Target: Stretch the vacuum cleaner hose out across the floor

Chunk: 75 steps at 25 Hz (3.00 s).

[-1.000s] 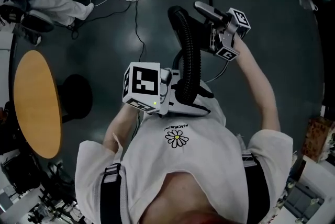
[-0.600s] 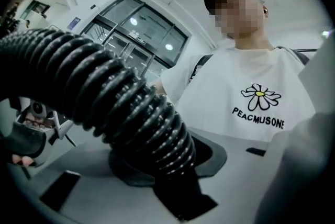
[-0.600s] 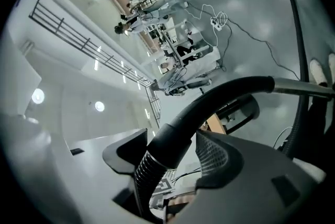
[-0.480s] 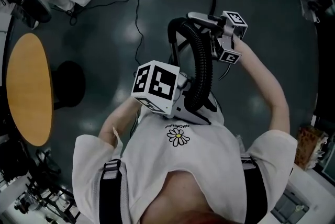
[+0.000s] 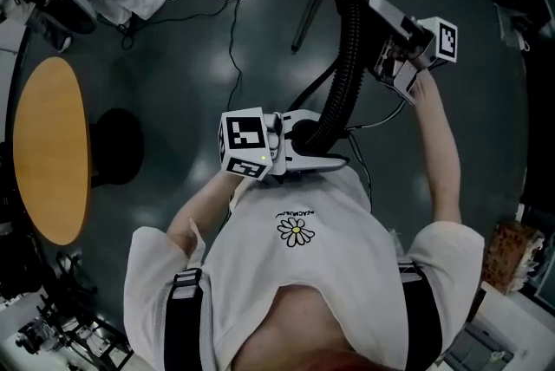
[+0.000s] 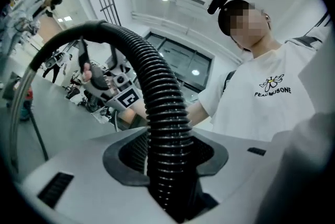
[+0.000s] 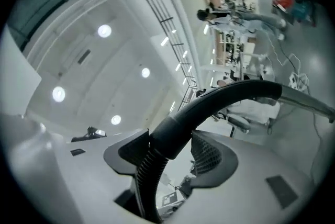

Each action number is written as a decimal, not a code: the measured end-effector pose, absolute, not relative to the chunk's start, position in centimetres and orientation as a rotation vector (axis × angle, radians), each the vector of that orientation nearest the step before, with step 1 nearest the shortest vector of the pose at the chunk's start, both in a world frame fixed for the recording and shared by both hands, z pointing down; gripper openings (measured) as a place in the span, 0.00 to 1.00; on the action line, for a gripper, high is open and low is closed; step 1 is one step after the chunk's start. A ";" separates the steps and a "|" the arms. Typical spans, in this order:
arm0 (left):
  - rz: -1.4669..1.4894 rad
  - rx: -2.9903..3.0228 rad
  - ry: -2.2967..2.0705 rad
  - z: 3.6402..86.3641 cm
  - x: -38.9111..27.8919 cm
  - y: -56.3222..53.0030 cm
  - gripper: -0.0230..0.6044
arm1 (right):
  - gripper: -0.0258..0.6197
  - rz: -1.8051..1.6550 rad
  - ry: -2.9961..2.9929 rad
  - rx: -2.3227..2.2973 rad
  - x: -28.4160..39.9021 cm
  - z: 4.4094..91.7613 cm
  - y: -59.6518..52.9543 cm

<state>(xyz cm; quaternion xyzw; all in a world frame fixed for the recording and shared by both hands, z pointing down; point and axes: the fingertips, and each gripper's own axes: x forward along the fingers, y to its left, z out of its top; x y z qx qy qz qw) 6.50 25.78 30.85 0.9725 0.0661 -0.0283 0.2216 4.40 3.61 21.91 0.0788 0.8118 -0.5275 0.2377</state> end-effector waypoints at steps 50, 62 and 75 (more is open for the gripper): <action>0.324 2.482 0.721 31.1 7.0 28.1 0.34 | 0.36 -2.410 1.544 0.271 -0.7 35.2 6.4; -0.203 2.251 0.190 31.6 5.1 19.3 0.34 | 0.41 -1.895 2.111 0.109 1.1 32.2 3.7; -0.438 2.397 0.249 25.4 3.6 16.4 0.41 | 0.44 -1.032 2.758 0.142 5.4 20.7 7.5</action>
